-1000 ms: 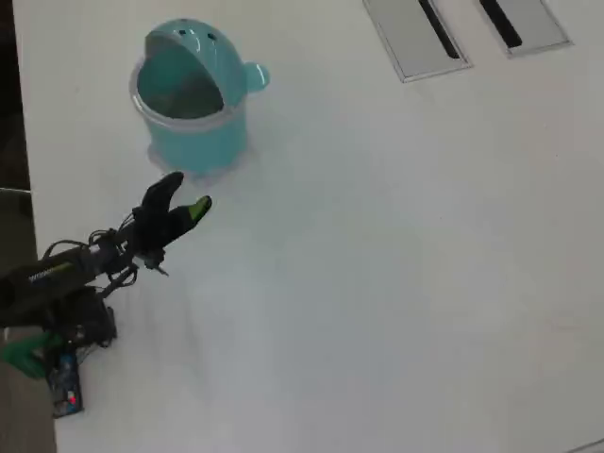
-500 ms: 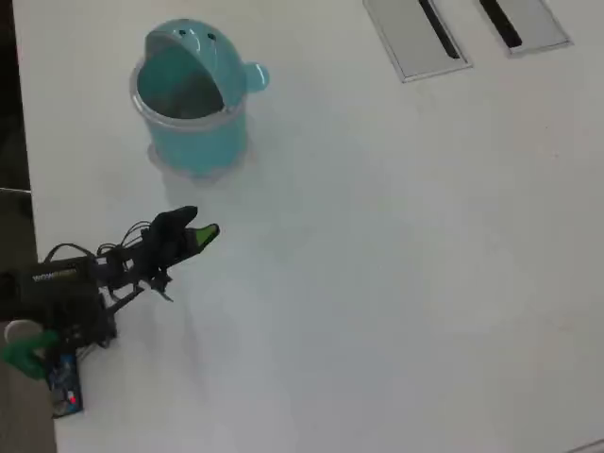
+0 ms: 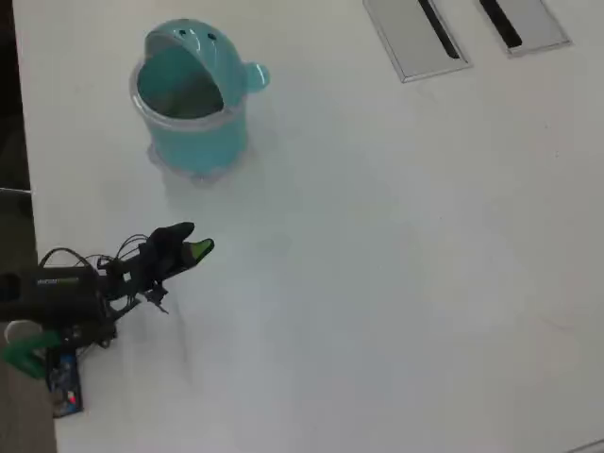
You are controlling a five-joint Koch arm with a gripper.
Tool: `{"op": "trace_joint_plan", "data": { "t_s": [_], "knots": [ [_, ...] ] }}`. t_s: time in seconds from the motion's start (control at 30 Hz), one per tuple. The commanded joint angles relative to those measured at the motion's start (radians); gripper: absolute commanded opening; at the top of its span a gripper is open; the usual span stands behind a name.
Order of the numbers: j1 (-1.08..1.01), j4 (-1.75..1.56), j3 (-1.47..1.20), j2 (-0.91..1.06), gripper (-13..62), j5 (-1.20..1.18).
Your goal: Grasp RGB lego blocks and put them in the bin one by one.
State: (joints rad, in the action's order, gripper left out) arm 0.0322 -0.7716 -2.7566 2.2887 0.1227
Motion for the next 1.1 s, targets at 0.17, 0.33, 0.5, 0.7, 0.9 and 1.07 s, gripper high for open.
{"op": "trace_joint_plan", "data": {
  "t_s": [0.17,0.33,0.5,0.7,0.9,1.07],
  "knots": [
    [-0.021,-0.178,-0.055,0.077,31.9,0.003],
    [-0.017,-0.23,-0.124,0.075,31.9,0.002],
    [-0.02,-0.258,-0.172,0.075,31.9,0.002],
    [-0.029,-0.296,-0.238,0.075,32.0,0.002],
    [-0.023,-0.339,-0.327,0.074,32.5,0.003],
    [-0.031,-0.339,-0.385,0.074,34.2,0.006]
  ]
}}
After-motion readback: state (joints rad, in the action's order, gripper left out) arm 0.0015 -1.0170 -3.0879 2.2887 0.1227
